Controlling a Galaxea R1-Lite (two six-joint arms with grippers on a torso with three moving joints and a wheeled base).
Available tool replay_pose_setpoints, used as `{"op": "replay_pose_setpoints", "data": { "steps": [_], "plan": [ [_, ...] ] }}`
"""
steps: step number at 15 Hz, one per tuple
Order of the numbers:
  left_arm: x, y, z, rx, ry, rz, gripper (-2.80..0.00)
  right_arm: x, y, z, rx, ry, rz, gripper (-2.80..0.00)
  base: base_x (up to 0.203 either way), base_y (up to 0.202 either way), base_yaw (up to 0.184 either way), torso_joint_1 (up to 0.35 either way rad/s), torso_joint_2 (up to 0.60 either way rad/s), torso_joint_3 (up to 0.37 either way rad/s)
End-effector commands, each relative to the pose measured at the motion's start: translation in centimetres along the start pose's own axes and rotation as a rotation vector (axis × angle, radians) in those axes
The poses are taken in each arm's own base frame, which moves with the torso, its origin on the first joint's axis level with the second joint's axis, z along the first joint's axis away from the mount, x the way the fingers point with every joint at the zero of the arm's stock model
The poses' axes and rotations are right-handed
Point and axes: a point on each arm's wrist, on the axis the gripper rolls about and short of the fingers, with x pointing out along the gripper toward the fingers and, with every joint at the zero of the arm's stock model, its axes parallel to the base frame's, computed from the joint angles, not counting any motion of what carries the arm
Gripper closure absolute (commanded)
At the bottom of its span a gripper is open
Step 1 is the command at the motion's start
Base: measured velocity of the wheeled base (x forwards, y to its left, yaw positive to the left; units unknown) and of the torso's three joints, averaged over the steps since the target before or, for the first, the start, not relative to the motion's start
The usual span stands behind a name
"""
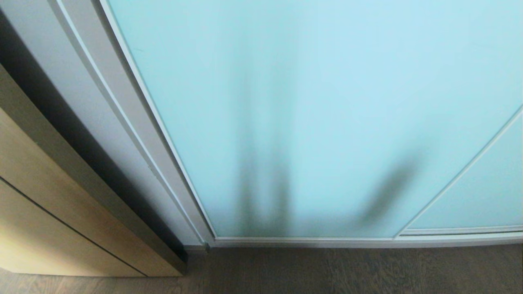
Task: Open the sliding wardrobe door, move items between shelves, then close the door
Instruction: Open the door
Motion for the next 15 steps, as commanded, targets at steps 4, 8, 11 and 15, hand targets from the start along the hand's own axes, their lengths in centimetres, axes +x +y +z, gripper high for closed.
{"op": "replay_pose_setpoints", "data": {
  "steps": [4, 8, 11, 15],
  "plan": [
    [0.01, 0.00, 0.00, 0.000, 0.003, 0.000, 0.00, 0.00, 0.00, 0.00, 0.000, 0.000, 0.000, 0.00, 0.000, 0.000, 0.000, 0.000, 0.00, 0.000],
    [0.01, 0.00, 0.00, 0.001, 0.003, 0.000, 0.00, 0.00, 0.00, 0.00, 0.000, 0.000, 0.000, 0.00, 0.000, 0.000, 0.000, 0.000, 0.00, 0.000],
    [0.01, 0.00, 0.00, 0.001, 0.003, 0.000, 0.00, 0.00, 0.00, 0.00, 0.000, 0.000, 0.000, 0.00, 0.000, 0.000, 0.000, 0.000, 0.00, 0.000],
    [0.01, 0.00, 0.00, 0.001, 0.003, 0.000, 0.00, 0.01, 0.00, 0.02, 0.000, 0.002, -0.001, 0.00, 0.000, 0.000, 0.000, 0.000, 0.00, 0.000]
  ]
}}
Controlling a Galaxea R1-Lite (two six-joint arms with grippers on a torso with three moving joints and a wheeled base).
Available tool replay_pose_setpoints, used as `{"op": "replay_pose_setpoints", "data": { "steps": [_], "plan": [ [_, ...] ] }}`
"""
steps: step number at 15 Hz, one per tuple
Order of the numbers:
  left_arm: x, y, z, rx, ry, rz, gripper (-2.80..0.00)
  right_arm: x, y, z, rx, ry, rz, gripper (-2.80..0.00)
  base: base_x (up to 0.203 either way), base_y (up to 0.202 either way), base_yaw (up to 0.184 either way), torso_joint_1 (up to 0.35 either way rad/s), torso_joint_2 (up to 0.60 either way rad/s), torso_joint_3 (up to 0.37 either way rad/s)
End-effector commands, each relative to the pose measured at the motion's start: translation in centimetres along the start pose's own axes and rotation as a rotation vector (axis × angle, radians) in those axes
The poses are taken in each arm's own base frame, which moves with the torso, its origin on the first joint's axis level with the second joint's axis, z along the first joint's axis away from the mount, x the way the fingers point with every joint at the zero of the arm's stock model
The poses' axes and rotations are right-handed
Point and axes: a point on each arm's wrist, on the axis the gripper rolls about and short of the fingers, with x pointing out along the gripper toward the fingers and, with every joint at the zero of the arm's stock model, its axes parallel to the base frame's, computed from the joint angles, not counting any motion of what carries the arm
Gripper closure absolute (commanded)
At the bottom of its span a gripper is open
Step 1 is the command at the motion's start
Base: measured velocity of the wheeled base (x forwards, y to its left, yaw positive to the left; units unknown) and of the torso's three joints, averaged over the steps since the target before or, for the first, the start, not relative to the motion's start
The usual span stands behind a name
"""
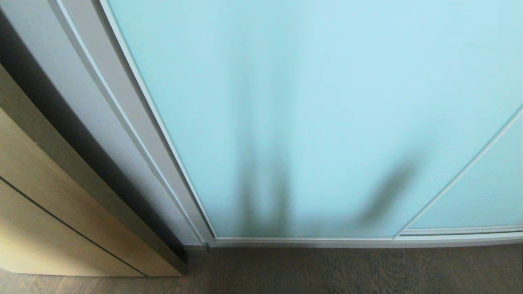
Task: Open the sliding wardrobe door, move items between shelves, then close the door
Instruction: Open the door
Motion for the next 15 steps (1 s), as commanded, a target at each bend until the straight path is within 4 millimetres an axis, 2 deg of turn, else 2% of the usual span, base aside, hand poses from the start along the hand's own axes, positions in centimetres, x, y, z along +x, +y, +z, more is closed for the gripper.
{"op": "replay_pose_setpoints", "data": {
  "steps": [1, 10, 11, 15],
  "plan": [
    [0.0, 0.0, 0.0, 0.001, 0.002, 0.000, 0.00, 0.0, 0.0, 0.0, 0.003, -0.007, -0.001, 0.00, 0.000, 0.000, 0.000, 0.000, 0.00, 0.000],
    [0.0, 0.0, 0.0, 0.000, 0.001, 0.000, 0.00, 0.0, 0.0, 0.1, 0.003, -0.007, -0.009, 0.00, 0.000, 0.000, 0.000, 0.000, 0.00, 0.000],
    [0.0, 0.0, 0.0, 0.000, 0.001, 0.000, 0.00, -0.3, 0.0, 1.0, 0.001, -0.028, -0.010, 0.00, 0.000, 0.000, 0.000, 0.000, 0.00, 0.000],
    [0.0, 0.0, 0.0, 0.001, 0.001, 0.000, 0.00, -3.0, 0.3, 10.0, -0.043, -0.153, -0.025, 0.00, 0.000, 0.000, 0.000, 0.000, 0.00, 0.000]
  ]
}}
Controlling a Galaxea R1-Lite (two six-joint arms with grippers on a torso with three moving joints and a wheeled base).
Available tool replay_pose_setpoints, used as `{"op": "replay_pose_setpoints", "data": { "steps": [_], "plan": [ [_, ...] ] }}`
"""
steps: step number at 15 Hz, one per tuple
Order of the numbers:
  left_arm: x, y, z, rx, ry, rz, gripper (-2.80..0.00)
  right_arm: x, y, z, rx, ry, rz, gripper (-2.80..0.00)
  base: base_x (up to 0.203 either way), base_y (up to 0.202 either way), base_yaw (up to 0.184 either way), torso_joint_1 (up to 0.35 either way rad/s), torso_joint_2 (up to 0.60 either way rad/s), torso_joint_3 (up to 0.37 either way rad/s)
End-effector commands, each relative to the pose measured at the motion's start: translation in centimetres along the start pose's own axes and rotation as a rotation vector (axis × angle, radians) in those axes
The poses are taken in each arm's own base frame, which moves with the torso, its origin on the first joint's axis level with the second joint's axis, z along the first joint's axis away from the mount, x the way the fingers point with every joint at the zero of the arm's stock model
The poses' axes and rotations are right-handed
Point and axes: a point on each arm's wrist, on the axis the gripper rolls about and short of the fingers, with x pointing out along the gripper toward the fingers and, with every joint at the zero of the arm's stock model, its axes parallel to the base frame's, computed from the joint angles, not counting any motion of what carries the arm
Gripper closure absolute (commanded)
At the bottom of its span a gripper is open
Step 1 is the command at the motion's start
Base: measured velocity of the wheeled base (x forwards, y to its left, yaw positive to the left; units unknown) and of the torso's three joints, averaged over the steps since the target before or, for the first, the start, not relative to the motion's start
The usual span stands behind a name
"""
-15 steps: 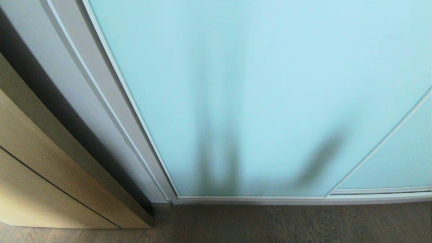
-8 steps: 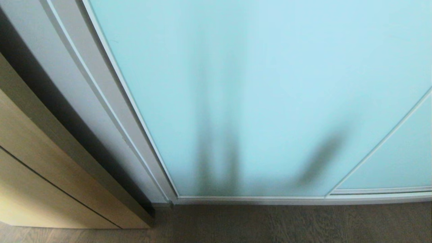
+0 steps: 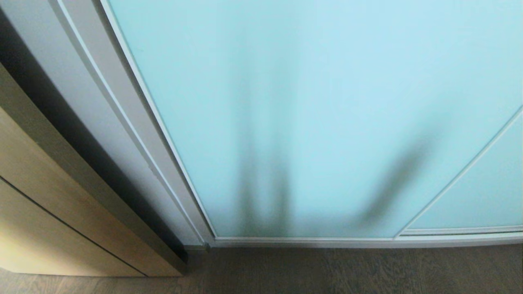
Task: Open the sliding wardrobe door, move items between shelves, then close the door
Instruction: Open the door
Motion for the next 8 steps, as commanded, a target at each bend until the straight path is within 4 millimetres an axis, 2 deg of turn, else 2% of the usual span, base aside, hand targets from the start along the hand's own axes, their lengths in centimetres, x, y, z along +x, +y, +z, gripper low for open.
{"op": "replay_pose_setpoints", "data": {
  "steps": [1, 4, 8],
  "plan": [
    [0.0, 0.0, 0.0, -0.001, 0.001, 0.000, 0.00, 0.1, 0.0, 4.8, -0.040, -0.013, -0.020, 0.00, 0.000, 0.000, 0.000, 0.000, 0.00, 0.000],
    [0.0, 0.0, 0.0, -0.001, 0.001, 0.000, 0.00, 2.8, 0.2, 11.1, -0.066, 0.024, -0.058, 0.00, 0.000, 0.000, 0.000, 0.000, 0.00, 0.000],
    [0.0, 0.0, 0.0, -0.001, 0.002, 0.000, 0.00, 8.2, 0.5, 16.7, 0.001, 0.101, -0.066, 0.00, 0.000, 0.000, 0.000, 0.000, 0.00, 0.000]
  ]
}}
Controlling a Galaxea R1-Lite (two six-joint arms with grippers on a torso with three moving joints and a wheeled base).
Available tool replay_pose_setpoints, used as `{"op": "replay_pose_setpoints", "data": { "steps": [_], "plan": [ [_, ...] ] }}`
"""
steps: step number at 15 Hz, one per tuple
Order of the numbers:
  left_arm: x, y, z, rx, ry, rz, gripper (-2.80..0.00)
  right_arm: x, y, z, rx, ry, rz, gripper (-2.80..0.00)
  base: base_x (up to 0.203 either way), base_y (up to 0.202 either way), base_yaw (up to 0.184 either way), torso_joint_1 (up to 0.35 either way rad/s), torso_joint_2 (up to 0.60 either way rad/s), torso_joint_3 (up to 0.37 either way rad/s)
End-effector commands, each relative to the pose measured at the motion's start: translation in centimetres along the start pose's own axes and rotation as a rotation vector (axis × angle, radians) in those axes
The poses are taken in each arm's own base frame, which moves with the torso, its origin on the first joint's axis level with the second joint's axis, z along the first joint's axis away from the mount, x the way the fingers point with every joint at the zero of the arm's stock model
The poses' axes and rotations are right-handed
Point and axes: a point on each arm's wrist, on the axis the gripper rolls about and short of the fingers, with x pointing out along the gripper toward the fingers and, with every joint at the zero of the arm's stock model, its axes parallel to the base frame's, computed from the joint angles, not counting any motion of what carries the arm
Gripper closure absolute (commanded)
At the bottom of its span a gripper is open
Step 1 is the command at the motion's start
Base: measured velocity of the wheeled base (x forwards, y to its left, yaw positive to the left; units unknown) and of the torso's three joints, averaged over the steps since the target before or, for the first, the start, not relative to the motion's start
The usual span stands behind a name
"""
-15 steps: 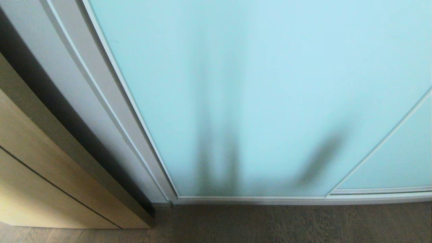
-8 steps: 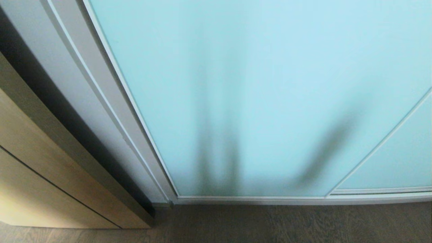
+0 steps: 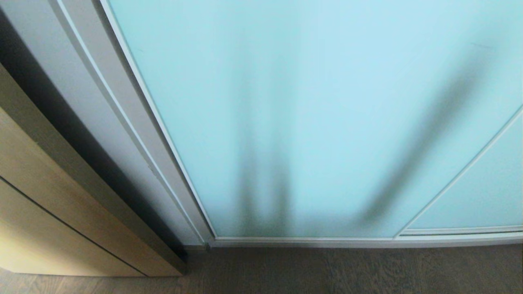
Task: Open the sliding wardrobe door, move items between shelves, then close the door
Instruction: Open the door
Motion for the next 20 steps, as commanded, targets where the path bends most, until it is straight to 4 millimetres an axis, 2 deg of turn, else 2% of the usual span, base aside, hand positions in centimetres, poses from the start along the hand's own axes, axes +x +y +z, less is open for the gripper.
{"op": "replay_pose_setpoints", "data": {
  "steps": [1, 5, 8, 10, 13, 20],
  "plan": [
    [0.0, 0.0, 0.0, -0.001, 0.000, 0.000, 0.00, 5.4, 0.7, 2.2, 0.021, 0.130, 0.000, 0.00, 0.000, 0.000, 0.000, 0.000, 0.00, 0.000],
    [0.0, 0.0, 0.0, -0.001, 0.000, 0.000, 0.00, 11.9, 1.3, 3.8, 0.117, 0.246, -0.038, 0.00, 0.000, 0.000, 0.000, 0.000, 0.00, 0.000],
    [0.0, 0.0, 0.0, -0.001, 0.000, 0.000, 0.00, 15.7, 0.6, 4.2, 0.134, 0.286, -0.127, 0.00, 0.000, 0.000, 0.000, 0.000, 0.00, 0.000],
    [0.0, 0.0, 0.0, 0.000, 0.001, 0.000, 0.00, 17.2, -0.2, 4.1, 0.134, 0.300, -0.192, 0.00, 0.000, 0.000, 0.000, 0.000, 0.00, 0.000],
    [0.0, 0.0, 0.0, 0.001, 0.000, 0.000, 0.00, 18.3, -1.2, 3.5, 0.105, 0.320, -0.247, 0.00, 0.000, 0.000, 0.000, 0.000, 0.00, 0.000],
    [0.0, 0.0, 0.0, 0.000, 0.000, 0.000, 0.00, 22.2, -2.1, 2.7, 0.093, 0.294, -0.272, 0.00, 0.000, 0.000, 0.000, 0.000, 0.00, 0.000]
  ]
}}
